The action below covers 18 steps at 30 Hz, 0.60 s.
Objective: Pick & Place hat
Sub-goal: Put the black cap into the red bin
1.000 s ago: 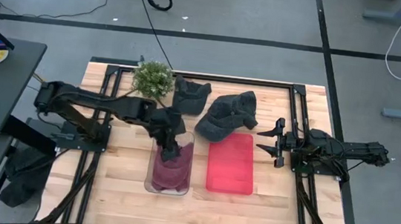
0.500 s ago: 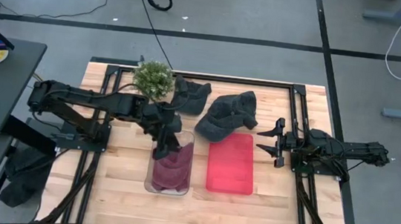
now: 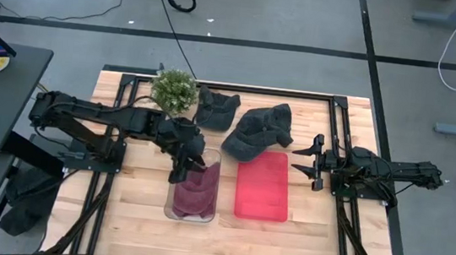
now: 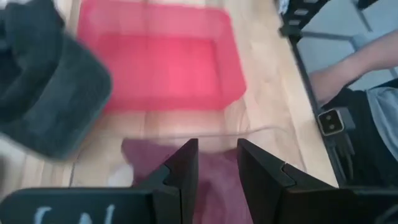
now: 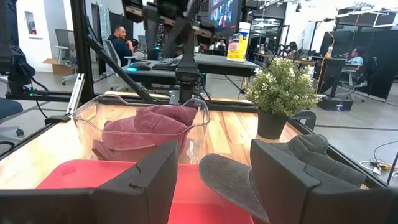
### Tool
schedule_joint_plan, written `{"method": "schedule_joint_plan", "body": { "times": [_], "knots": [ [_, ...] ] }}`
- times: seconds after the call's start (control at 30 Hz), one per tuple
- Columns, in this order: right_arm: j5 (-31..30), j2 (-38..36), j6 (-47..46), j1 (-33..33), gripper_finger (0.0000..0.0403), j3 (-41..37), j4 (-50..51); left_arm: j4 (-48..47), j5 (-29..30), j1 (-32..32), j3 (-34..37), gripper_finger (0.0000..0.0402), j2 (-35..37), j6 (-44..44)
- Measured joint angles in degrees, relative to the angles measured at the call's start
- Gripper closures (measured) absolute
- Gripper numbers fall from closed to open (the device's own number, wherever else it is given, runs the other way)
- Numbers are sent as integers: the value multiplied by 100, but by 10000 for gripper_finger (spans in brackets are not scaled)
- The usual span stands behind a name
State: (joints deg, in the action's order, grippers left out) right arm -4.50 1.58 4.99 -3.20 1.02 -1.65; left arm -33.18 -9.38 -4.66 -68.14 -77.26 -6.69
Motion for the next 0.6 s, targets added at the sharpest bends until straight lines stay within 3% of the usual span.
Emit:
{"method": "schedule_joint_plan", "body": {
  "times": [0.23,0.6],
  "knots": [
    [2,0,0,-2,198,0,6,456,16,-170,618,287,659,353],
    [1,35,0,-1,198,0,9,1621,12,16,2350,287,2504,690]
  ]
}}
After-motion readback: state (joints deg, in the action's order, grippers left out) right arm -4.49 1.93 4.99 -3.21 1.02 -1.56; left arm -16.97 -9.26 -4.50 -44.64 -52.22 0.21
